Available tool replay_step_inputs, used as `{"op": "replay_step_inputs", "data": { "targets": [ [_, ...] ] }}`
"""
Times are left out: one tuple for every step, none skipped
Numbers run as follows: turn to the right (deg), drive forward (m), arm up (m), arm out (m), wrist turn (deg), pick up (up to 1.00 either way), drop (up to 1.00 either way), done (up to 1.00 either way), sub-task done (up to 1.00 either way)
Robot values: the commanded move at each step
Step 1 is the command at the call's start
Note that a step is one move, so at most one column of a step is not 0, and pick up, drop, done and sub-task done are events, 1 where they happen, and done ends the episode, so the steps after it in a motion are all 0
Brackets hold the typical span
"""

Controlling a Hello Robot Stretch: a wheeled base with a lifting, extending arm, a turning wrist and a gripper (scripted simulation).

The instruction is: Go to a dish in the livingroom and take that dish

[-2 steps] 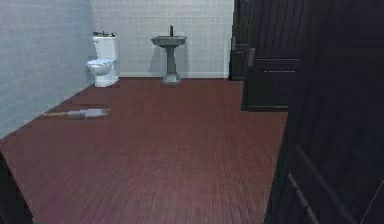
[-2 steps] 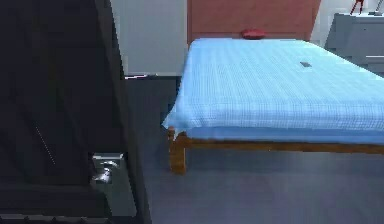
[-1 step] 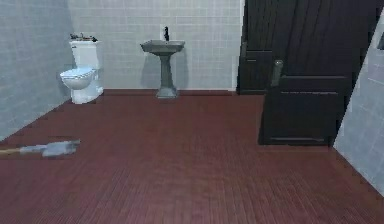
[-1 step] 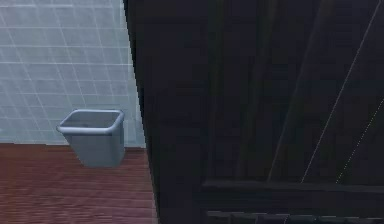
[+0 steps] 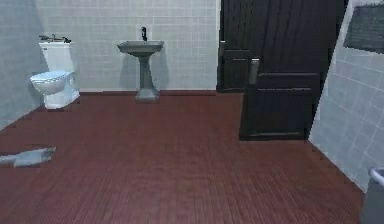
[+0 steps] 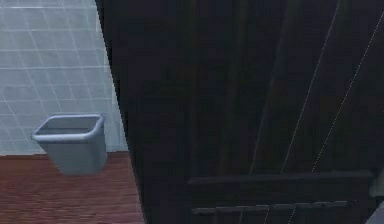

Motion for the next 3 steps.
{"op": "replay_step_inputs", "data": {
  "targets": [
    [3.0, 0.00, 0.00, 0.00, 0.0, 0.00, 0.00, 0.00, 0.00],
    [-45.0, 0.00, 0.00, 0.00, 0.0, 0.00, 0.00, 0.00, 0.00],
    [-45.0, 0.00, 0.00, 0.00, 0.0, 0.00, 0.00, 0.00, 0.00]
  ]
}}
